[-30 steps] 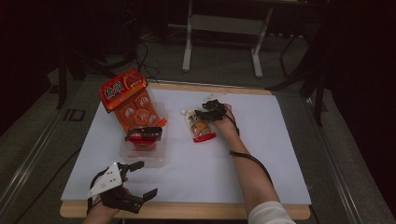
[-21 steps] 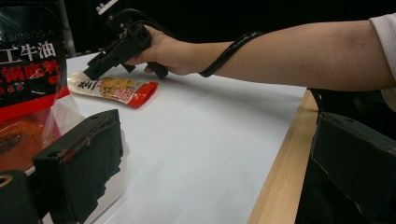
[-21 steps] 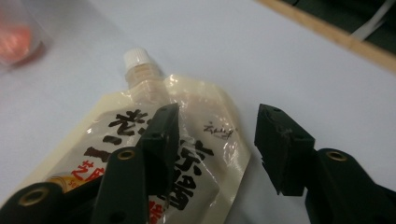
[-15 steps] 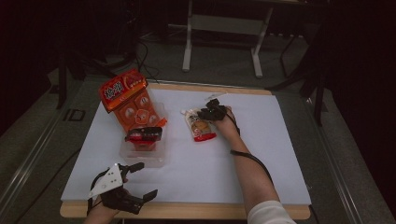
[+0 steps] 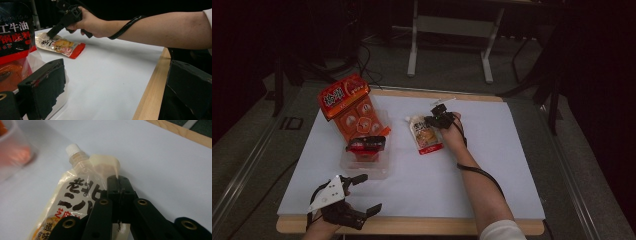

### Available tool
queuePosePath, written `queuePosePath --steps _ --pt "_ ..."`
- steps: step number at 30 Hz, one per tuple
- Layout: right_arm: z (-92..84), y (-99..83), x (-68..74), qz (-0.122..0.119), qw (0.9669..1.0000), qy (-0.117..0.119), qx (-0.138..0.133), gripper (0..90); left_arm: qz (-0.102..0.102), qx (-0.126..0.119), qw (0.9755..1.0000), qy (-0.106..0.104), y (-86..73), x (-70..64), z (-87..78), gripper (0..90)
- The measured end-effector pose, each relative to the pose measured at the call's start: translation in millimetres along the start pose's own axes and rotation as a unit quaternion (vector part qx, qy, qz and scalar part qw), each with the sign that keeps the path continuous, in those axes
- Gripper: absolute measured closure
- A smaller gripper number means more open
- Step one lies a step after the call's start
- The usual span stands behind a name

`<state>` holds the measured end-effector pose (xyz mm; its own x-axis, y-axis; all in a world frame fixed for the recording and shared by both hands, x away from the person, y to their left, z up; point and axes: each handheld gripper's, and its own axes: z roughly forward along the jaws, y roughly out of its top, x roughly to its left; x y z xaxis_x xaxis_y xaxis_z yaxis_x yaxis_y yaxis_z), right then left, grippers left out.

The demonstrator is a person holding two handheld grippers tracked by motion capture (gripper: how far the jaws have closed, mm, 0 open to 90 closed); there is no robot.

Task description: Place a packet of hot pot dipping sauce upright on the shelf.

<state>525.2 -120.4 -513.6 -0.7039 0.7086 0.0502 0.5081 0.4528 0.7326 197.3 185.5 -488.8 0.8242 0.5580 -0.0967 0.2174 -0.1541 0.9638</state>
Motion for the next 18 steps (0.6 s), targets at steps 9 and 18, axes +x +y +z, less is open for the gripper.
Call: queuePosePath --steps 9,18 --pt "-24.0 4.8 9.8 -0.003 0.9995 0.012 -0.031 89.9 0.001 0.002 1.0000 -0.003 0.3 0.1 2.8 2.6" --pt "-59.8 3.9 17.8 -0.002 0.9971 0.027 -0.071 89.9 0.004 0.002 0.9999 -0.012 3.0 1.4 9.1 2.6"
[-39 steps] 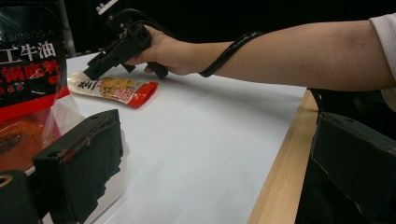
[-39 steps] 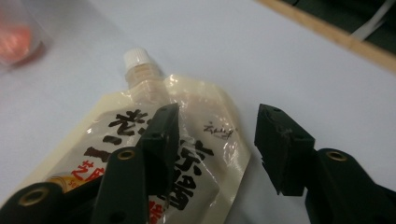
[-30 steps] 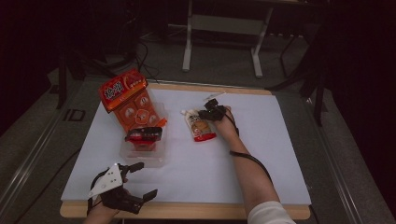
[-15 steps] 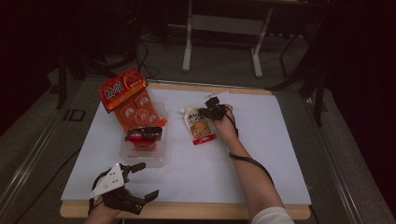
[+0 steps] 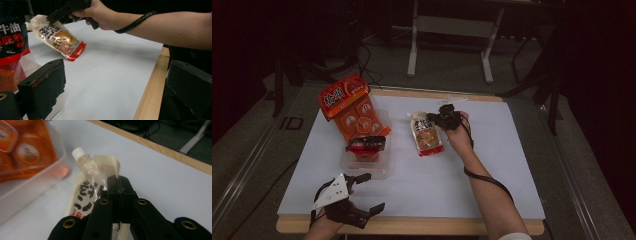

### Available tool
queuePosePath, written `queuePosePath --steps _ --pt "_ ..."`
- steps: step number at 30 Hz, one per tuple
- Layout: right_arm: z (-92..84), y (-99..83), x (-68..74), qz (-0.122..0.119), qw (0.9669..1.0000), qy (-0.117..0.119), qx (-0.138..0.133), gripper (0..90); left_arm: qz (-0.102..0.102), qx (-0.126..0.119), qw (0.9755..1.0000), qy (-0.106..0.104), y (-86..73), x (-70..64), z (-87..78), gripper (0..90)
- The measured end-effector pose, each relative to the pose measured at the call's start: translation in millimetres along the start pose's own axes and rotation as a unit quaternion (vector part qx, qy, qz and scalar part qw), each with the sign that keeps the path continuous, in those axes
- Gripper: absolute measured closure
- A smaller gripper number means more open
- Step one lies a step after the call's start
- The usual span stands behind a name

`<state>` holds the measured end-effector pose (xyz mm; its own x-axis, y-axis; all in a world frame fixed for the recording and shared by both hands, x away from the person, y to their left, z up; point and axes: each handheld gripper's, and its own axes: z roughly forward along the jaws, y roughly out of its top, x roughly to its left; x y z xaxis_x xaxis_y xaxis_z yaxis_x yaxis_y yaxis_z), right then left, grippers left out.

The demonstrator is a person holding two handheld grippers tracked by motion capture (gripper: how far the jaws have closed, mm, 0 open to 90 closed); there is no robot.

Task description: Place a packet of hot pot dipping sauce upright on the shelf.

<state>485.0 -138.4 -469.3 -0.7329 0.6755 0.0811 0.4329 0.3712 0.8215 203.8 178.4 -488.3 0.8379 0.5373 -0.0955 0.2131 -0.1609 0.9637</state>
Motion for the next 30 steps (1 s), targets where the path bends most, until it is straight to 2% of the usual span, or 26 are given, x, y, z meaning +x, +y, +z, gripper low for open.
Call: queuePosePath --steps 4,15,21,24,30 --pt "-15.4 -0.4 5.0 -0.002 0.9999 0.006 -0.013 89.9 -0.006 -0.003 1.0000 -0.007 1.6 1.7 3.8 2.5" --pt "-48.1 -3.2 19.6 -0.017 0.9990 0.021 -0.035 90.0 0.000 -0.004 0.9997 -0.025 6.0 2.9 17.3 2.6" --pt "-62.6 -8.9 25.0 -0.011 0.9982 0.032 -0.049 90.0 0.004 -0.008 0.9994 -0.035 9.5 2.3 22.3 2.6" --pt "-68.1 -10.2 28.5 -0.015 0.9980 0.032 -0.052 90.0 0.000 -0.011 0.9990 -0.043 12.1 2.4 26.0 2.6" --pt "-82.2 -9.5 36.9 -0.024 0.9974 0.029 -0.062 90.0 -0.005 -0.017 0.9989 -0.044 14.8 3.1 30.8 2.5"
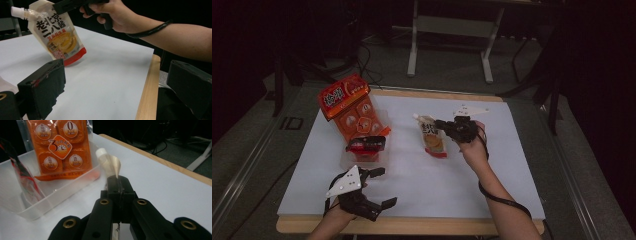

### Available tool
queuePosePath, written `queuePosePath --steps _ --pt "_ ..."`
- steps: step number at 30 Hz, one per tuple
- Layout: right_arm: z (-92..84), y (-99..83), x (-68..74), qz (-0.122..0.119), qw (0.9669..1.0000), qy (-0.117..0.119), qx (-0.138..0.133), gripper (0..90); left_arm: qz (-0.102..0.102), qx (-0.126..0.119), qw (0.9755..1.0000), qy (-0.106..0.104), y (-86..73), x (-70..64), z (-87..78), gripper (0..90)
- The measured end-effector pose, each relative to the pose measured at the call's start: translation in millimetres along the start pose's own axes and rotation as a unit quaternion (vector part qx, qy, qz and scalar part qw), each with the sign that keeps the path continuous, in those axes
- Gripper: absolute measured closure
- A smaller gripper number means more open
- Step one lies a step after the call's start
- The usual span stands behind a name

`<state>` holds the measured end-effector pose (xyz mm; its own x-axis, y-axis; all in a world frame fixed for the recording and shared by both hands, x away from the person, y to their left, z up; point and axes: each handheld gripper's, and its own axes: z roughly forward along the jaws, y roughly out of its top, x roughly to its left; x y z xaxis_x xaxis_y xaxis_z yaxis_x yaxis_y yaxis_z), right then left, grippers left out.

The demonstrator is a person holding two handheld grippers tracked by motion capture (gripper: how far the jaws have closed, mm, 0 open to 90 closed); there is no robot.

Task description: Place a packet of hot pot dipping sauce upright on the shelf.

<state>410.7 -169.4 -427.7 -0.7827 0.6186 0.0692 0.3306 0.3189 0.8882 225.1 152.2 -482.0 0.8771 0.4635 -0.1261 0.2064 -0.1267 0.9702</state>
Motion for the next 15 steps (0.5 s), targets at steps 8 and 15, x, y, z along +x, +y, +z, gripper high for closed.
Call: queuePosePath --steps 8,15 --pt "-25.2 5.3 6.5 0.006 0.9998 0.003 -0.021 90.0 0.002 -0.007 0.9999 -0.009 3.9 -2.6 6.1 2.5" --pt "-50.8 8.7 23.6 -0.007 0.9993 0.010 -0.035 90.0 0.016 -0.004 0.9999 0.000 10.7 -3.7 8.5 3.4"
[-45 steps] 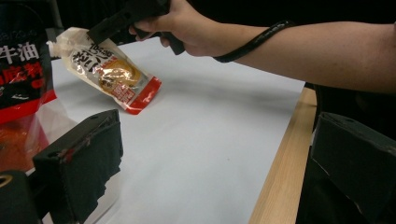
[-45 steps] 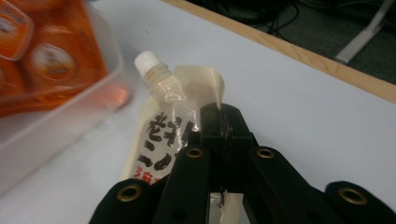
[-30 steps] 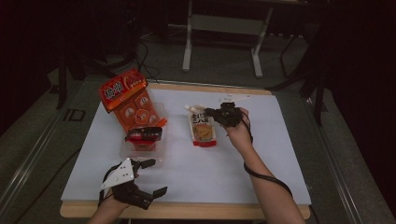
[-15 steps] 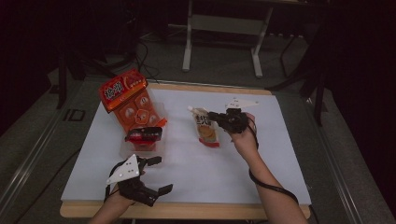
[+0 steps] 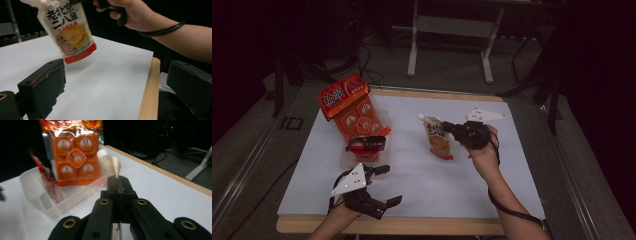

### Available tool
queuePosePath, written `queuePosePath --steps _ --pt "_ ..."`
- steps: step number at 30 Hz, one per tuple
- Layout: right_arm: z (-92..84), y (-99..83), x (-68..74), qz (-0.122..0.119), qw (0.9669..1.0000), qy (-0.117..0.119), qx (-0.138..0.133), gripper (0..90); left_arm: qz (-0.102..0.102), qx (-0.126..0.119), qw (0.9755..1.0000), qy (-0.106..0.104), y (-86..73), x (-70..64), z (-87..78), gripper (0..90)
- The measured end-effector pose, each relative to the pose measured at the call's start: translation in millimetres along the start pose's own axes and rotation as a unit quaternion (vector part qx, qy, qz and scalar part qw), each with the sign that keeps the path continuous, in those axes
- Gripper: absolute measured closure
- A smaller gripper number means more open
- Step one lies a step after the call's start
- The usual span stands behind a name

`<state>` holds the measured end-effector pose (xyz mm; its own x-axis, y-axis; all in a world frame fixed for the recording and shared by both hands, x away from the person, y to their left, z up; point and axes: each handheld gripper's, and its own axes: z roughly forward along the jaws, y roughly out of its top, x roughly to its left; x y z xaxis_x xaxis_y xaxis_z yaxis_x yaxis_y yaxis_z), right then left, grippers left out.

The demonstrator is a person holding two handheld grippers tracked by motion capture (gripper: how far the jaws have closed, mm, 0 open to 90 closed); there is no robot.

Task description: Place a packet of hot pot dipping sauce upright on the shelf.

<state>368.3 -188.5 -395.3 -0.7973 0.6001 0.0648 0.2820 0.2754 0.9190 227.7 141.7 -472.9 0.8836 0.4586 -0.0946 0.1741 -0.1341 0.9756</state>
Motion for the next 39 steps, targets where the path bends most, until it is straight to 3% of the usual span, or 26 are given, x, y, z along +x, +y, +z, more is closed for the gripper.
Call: queuePosePath --steps 10,16,23,35,39 --pt "-31.1 2.3 22.2 -0.007 0.9994 0.026 -0.022 90.0 0.018 0.006 0.9998 -0.005 8.6 -7.1 5.5 4.4" --pt "-45.5 1.0 38.7 -0.021 0.9983 0.044 -0.031 90.0 0.014 0.010 0.9998 -0.001 18.8 -8.8 5.8 4.6" --pt "-59.5 0.9 52.9 -0.028 0.9967 0.063 -0.042 90.0 0.003 -0.006 1.0000 0.000 29.5 -6.8 4.4 4.6" --pt "-79.2 2.2 75.4 -0.040 0.9933 0.090 -0.062 90.0 0.004 -0.013 0.9997 -0.020 54.3 -4.5 12.9 5.9" --pt "-82.3 0.5 79.5 -0.039 0.9922 0.099 -0.065 90.0 0.016 -0.016 0.9992 -0.033 61.8 -4.8 17.5 6.2"
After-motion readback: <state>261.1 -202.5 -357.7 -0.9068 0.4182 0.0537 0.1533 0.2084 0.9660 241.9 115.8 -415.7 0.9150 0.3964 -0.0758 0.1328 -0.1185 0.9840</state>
